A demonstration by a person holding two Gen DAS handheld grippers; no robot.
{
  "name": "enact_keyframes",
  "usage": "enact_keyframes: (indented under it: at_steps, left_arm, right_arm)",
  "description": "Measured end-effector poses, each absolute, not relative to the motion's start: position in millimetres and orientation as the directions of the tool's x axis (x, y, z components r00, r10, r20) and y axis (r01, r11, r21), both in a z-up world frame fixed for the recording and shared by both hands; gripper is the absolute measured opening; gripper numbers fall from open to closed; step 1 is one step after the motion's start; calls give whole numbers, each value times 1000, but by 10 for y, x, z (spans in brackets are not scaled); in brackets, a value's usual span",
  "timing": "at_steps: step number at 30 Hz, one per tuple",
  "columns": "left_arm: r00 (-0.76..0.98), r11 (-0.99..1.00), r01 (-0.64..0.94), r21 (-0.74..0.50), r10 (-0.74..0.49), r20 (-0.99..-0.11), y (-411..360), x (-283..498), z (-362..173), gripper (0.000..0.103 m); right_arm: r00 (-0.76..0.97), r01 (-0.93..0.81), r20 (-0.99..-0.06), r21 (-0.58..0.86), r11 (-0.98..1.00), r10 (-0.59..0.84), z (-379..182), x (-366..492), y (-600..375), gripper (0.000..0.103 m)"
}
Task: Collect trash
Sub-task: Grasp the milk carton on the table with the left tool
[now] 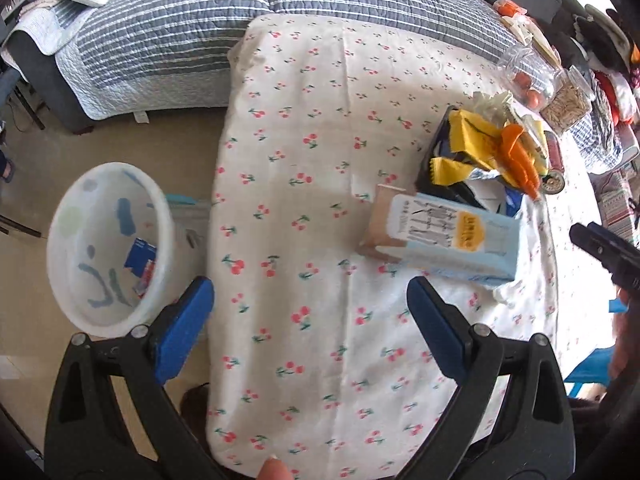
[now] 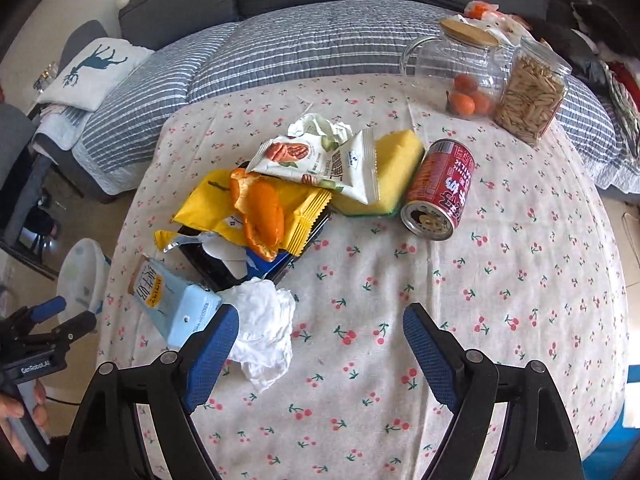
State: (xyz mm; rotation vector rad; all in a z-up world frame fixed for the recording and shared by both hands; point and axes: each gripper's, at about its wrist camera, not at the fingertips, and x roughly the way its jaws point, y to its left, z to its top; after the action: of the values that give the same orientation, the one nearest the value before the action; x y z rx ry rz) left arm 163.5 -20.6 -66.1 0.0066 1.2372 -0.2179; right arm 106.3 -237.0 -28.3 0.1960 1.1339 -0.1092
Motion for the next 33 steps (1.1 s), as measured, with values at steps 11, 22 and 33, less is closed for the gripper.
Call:
enact_keyframes:
  at_steps: [11, 22, 33]
  left_arm:
    - [278, 981, -43, -190, -171, -945, -793, 2015, -898, 97]
    - [277, 989, -59, -137, -116, -954, -941, 1987, -995, 97]
    - [185, 973, -29, -231, -222, -957, -496, 1724, -1174, 65]
  right_arm:
    - [411, 229, -911, 81, 970, -21, -297, 1039, -2790, 86]
    - [402, 271, -915, 80, 959, -37, -313, 900, -3050, 86]
    - [380, 243, -925, 90, 966, -9, -395, 948, -2864, 86]
